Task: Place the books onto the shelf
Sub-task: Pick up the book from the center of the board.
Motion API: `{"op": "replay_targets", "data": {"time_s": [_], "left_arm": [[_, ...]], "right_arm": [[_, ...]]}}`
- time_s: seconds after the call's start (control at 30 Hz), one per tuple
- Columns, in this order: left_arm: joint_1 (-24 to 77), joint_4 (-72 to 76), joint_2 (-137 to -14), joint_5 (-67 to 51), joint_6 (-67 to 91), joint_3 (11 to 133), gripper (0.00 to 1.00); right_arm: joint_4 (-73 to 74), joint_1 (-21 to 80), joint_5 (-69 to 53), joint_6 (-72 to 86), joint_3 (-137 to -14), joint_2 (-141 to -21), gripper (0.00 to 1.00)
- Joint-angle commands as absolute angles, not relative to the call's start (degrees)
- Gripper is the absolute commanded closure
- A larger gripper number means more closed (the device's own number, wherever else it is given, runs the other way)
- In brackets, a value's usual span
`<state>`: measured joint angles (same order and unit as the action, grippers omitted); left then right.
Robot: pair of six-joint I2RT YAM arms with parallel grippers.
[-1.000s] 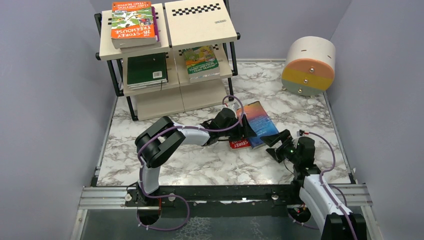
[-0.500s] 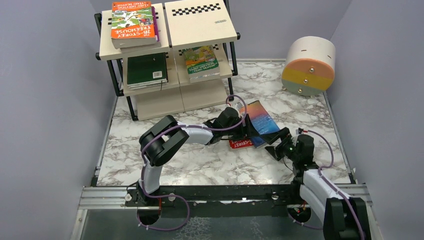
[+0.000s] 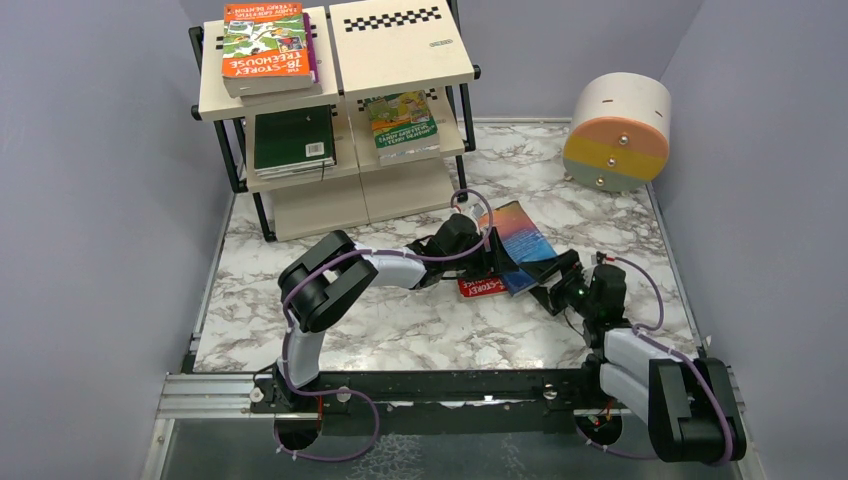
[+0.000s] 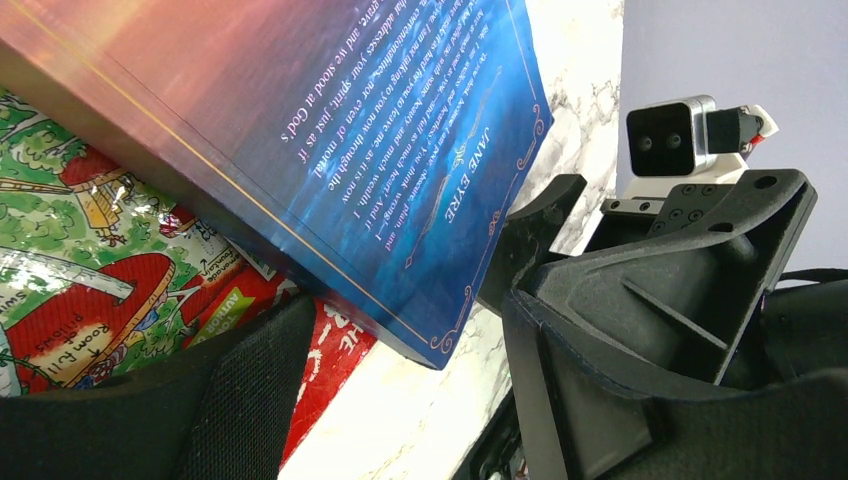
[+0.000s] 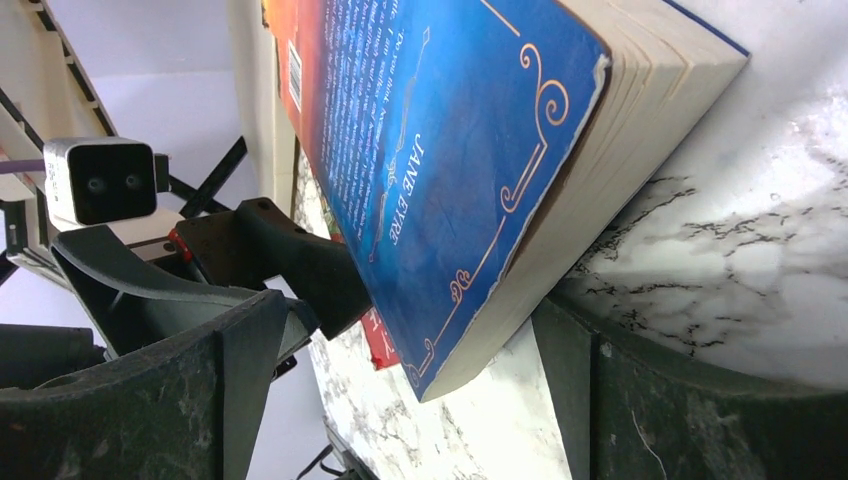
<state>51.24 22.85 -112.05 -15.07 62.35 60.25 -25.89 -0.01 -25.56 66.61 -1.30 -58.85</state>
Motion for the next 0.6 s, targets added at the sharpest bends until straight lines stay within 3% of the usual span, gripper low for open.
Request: {"op": "replay_targets", "data": {"time_s": [0.0, 0.57], "left_arm": [[52.2, 23.3, -112.6, -16.7, 62.2, 60.4, 0.37], [52.2, 23.7, -112.5, -17.0, 62.4, 60.0, 0.38]], "right_arm": [[-22.8, -0.1, -20.5, 65.9, 2.0, -62.4, 0.08], [-40.2, 0.0, -20.8, 67.7, 0.0, -79.4, 0.13]]}}
